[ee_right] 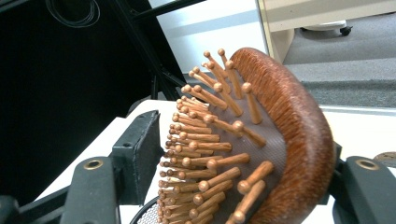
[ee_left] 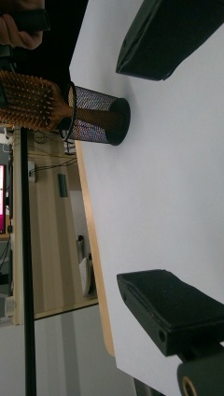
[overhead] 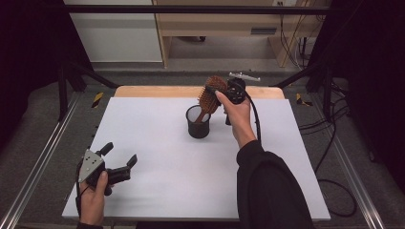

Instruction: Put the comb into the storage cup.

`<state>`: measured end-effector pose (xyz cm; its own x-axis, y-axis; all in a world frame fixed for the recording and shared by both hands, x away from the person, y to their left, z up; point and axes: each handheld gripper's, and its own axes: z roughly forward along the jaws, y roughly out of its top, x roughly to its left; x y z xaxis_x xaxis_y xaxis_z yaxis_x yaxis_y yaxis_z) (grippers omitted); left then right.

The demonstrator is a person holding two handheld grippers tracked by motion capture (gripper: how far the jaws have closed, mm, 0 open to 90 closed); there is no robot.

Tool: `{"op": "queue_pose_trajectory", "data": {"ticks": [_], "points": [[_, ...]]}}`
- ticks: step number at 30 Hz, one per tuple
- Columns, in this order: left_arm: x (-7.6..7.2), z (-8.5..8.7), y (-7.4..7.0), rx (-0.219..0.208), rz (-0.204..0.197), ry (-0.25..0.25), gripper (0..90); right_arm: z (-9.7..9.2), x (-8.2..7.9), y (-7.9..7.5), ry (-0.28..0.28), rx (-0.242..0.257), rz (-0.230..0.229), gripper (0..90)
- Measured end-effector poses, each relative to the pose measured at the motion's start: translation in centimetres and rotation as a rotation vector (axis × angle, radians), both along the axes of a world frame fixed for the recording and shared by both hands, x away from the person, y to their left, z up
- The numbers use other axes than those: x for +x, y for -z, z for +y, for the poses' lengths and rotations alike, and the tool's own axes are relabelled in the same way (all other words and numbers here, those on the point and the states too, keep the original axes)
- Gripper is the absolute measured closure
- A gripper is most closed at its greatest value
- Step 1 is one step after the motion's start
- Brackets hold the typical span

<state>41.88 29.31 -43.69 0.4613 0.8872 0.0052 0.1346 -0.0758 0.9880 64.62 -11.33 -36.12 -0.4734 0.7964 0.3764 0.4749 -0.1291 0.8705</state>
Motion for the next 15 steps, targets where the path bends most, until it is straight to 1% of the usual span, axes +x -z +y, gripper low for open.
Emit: {"op": "queue_pose_trajectory", "data": {"ticks": [8,15], "points": [[-0.01,-0.07,0.01,0.000,0.000,0.001,2.2,0.03,0.05,0.10,-0.005,-0.004,0.016,28.7],[-0.01,-0.03,0.00,0.000,0.000,0.001,2.1,0.04,0.05,0.09,-0.010,-0.005,0.016,25.4]]}}
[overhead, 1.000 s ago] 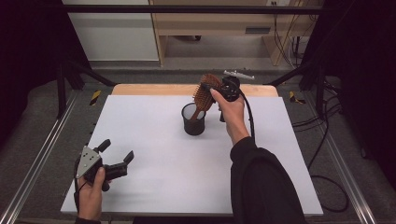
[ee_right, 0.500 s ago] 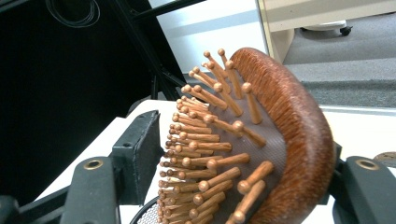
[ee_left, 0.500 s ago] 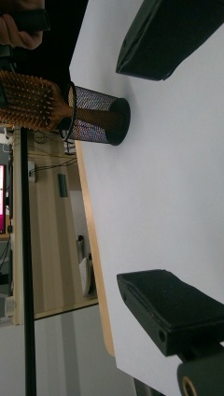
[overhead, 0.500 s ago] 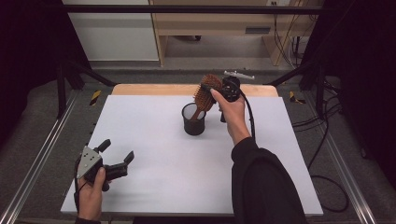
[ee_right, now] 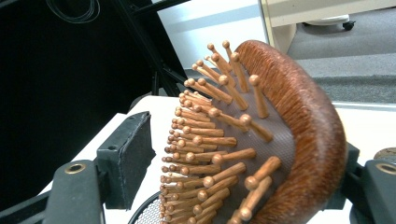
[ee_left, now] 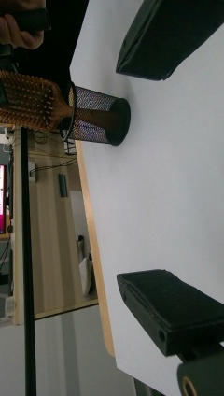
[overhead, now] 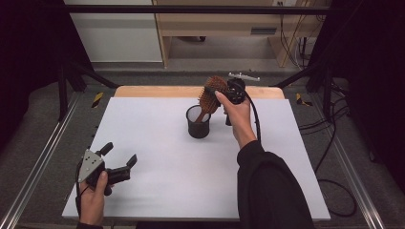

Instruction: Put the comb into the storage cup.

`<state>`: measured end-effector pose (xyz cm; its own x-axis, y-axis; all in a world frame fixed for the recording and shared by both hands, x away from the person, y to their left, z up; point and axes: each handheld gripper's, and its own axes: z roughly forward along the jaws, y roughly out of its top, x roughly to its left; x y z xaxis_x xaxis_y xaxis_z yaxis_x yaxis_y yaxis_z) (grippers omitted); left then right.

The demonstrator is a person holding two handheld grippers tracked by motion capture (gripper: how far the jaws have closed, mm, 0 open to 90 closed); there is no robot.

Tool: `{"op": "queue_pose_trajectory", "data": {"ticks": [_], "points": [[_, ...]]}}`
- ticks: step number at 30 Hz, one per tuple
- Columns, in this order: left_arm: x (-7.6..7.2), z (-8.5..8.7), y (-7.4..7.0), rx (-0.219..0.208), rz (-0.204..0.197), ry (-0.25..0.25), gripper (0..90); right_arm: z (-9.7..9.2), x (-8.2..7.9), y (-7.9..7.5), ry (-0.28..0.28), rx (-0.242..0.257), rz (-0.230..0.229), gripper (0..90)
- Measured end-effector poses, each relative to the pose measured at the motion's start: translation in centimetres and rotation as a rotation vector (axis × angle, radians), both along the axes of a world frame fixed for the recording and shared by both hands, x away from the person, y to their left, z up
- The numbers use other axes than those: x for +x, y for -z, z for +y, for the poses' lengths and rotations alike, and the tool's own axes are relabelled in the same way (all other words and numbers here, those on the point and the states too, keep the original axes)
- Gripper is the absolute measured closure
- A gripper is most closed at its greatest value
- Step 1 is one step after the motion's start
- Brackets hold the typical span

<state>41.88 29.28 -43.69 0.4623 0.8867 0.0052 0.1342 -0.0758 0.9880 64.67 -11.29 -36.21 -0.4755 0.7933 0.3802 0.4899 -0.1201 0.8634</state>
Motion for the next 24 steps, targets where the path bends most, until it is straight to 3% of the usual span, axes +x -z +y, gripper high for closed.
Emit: {"op": "queue_pose_trajectory", "data": {"ticks": [17,24], "points": [[0.0,0.1,0.0,-0.004,-0.002,-0.004,2.2,0.1,-0.5,-0.4,-0.011,-0.026,0.010,9.7],[0.0,0.0,0.0,-0.003,-0.002,-0.004,2.1,-0.4,-1.2,-1.2,-0.001,-0.060,-0.020,7.2]]}}
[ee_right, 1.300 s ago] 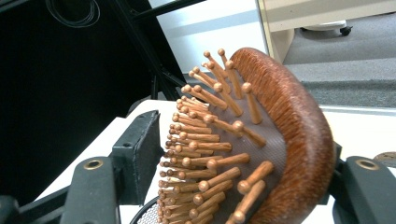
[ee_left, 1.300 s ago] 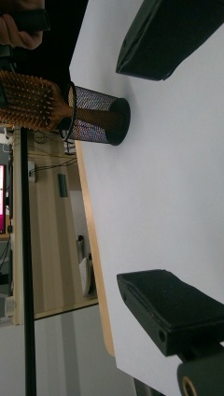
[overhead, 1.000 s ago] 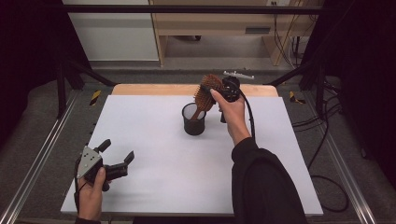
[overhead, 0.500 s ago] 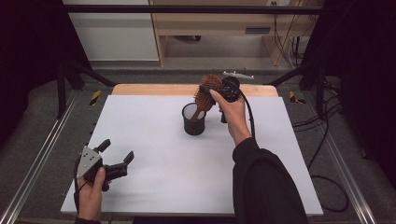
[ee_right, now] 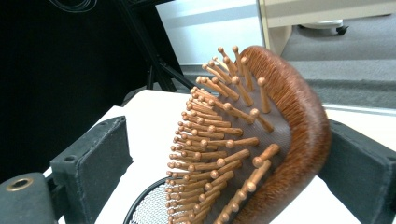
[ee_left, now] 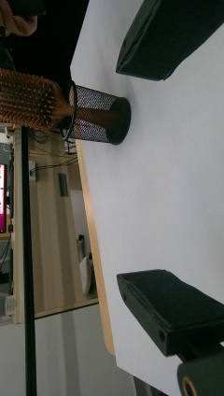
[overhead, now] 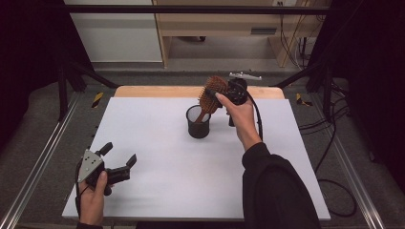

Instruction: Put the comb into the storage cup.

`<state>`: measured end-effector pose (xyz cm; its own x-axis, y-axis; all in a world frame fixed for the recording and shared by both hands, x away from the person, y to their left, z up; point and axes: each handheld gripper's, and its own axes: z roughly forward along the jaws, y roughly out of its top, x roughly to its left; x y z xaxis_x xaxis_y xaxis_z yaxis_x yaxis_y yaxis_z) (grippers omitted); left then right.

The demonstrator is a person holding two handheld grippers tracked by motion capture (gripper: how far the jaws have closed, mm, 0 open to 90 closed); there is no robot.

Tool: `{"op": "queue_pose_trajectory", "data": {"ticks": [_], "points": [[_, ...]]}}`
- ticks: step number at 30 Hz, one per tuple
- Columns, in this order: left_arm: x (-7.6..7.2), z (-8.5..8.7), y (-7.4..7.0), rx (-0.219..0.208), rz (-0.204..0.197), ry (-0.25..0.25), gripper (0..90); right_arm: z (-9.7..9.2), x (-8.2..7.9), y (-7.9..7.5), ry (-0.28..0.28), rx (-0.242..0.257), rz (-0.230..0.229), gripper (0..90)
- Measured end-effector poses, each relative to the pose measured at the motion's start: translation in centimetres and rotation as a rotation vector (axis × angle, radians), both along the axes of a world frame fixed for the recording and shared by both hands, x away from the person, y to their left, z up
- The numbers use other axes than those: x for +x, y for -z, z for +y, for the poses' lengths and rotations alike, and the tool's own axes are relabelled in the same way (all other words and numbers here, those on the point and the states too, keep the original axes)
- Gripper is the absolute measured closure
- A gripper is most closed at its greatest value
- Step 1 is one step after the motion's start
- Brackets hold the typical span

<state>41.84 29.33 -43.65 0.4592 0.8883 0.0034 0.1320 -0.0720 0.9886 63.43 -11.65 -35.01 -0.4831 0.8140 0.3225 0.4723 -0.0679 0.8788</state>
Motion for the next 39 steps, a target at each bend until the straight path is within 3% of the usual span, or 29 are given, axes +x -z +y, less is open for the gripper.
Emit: {"op": "queue_pose_trajectory", "data": {"ticks": [11,17,28,33,39], "points": [[0.0,0.1,0.0,0.000,0.000,-0.007,2.1,-1.6,-1.9,-1.8,0.039,-0.066,-0.081,7.0],[-0.1,0.1,0.0,0.000,0.002,-0.008,2.1,-2.8,-3.2,-3.2,0.071,-0.060,-0.147,8.5],[-0.2,0.2,0.0,-0.001,0.004,-0.015,2.1,-4.9,-5.1,-4.5,0.064,-0.084,-0.209,8.1],[-0.2,0.2,0.0,-0.001,0.005,-0.016,2.0,-5.9,-6.0,-5.0,0.033,-0.089,-0.229,8.5],[-0.2,0.3,0.0,-0.003,0.005,-0.017,2.1,-7.1,-6.8,-5.6,0.047,-0.087,-0.271,7.5]]}}
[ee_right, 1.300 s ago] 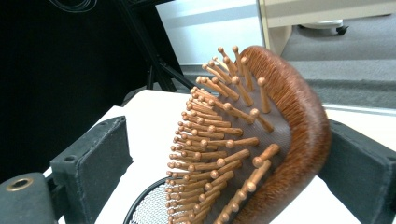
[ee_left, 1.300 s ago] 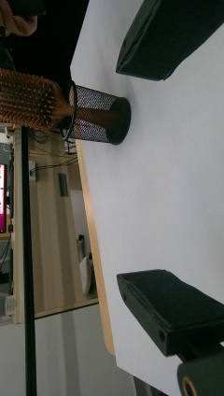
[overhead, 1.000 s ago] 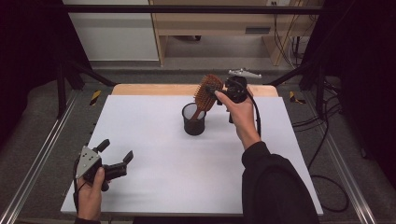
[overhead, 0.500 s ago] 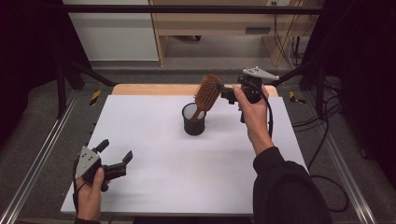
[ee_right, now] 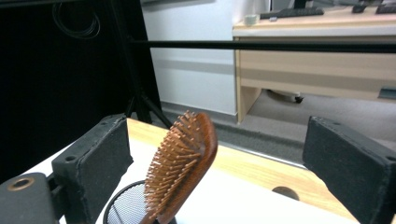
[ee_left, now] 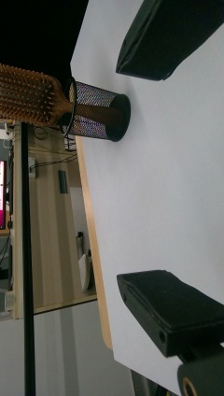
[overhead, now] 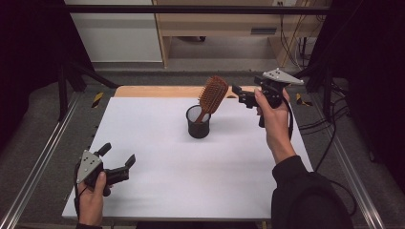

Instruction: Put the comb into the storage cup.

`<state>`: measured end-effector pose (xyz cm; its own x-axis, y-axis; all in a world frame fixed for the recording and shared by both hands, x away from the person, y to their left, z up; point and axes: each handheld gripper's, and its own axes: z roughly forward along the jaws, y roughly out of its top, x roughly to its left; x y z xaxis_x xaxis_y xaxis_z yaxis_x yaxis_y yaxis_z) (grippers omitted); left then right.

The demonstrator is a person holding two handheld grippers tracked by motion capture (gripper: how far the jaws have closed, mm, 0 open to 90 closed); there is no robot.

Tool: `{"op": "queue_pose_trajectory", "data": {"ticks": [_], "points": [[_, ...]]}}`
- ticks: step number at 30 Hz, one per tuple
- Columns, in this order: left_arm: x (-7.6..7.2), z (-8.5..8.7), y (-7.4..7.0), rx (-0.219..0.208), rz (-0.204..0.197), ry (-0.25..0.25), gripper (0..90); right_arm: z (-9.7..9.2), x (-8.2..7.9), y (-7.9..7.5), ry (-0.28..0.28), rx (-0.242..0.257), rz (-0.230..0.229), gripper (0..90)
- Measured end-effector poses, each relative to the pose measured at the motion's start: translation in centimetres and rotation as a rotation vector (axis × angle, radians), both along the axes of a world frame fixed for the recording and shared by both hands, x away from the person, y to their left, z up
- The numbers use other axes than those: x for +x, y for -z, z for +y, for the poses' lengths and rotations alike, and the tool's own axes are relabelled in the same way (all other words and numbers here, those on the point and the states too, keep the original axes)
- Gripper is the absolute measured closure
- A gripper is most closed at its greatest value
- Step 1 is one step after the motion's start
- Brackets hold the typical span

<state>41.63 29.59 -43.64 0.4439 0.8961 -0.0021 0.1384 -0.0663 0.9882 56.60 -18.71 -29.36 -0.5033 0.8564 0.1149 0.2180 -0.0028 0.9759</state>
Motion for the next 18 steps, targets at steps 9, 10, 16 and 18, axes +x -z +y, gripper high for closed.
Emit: {"op": "queue_pose_trajectory", "data": {"ticks": [9,10,16,18], "points": [[-0.1,0.1,0.0,0.001,-0.001,-0.002,2.0,-1.1,-1.2,-0.4,0.014,-0.008,-0.050,5.7],[-0.1,0.1,0.0,0.001,0.000,-0.002,2.0,-1.2,-1.3,-0.4,0.017,-0.010,-0.060,5.1],[-0.1,0.0,0.0,-0.002,-0.001,-0.003,2.0,-2.1,-1.8,0.2,0.037,-0.018,-0.073,4.7],[-0.1,0.1,0.0,0.000,-0.001,-0.003,2.0,-2.4,-2.0,0.4,0.037,-0.018,-0.074,4.6]]}}
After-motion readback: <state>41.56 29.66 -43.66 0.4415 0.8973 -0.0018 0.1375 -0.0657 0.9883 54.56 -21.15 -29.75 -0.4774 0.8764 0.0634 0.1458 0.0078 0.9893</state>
